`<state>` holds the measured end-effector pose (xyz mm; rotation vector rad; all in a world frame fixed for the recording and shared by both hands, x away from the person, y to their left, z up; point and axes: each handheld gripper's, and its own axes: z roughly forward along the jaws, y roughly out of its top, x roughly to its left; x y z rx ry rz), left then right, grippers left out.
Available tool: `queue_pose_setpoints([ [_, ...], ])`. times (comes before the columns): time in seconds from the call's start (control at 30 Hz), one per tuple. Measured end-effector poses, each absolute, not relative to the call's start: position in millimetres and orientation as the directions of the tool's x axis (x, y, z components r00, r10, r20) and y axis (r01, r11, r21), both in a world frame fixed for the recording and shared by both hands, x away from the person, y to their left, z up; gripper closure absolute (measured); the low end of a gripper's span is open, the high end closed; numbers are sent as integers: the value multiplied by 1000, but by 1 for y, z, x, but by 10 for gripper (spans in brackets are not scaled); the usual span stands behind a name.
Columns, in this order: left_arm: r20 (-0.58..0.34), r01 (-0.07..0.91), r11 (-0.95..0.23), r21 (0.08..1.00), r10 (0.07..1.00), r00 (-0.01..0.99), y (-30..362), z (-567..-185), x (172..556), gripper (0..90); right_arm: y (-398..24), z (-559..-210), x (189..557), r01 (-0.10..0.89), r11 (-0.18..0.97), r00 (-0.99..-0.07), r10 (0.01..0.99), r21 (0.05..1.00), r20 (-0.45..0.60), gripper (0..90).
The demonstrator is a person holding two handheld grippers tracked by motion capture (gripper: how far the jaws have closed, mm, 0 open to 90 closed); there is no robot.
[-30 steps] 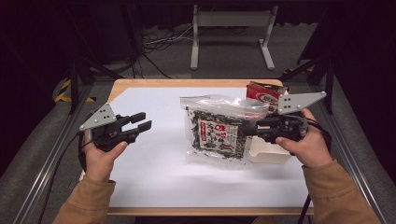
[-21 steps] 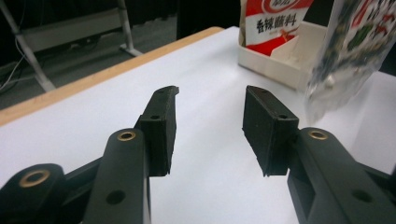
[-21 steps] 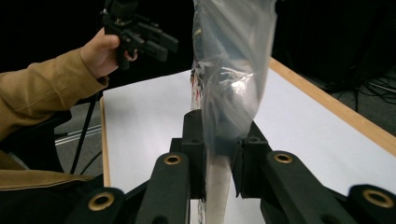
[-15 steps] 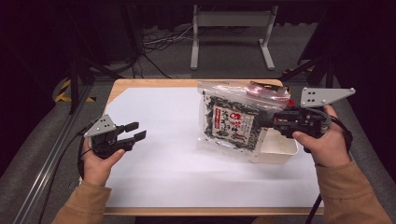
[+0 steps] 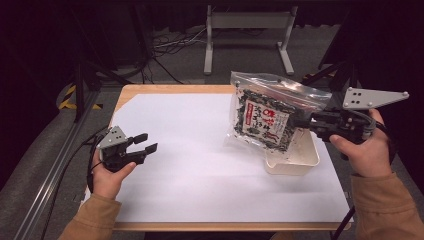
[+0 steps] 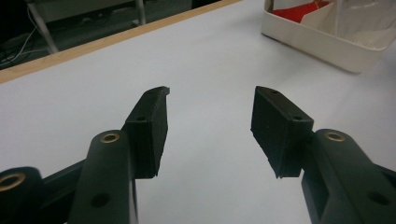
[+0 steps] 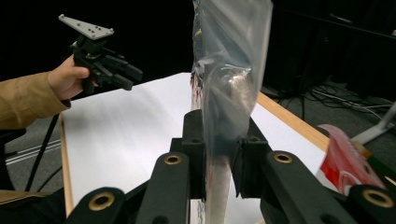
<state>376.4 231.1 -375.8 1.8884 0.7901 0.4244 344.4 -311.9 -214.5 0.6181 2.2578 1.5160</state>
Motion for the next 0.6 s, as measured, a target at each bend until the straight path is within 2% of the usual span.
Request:
queue_pose_setpoints([
  [0.6, -88, 381, -256, 889, 719, 689, 244, -392, 383, 457, -348, -214, 345, 164, 329, -751, 652, 930, -99, 771],
])
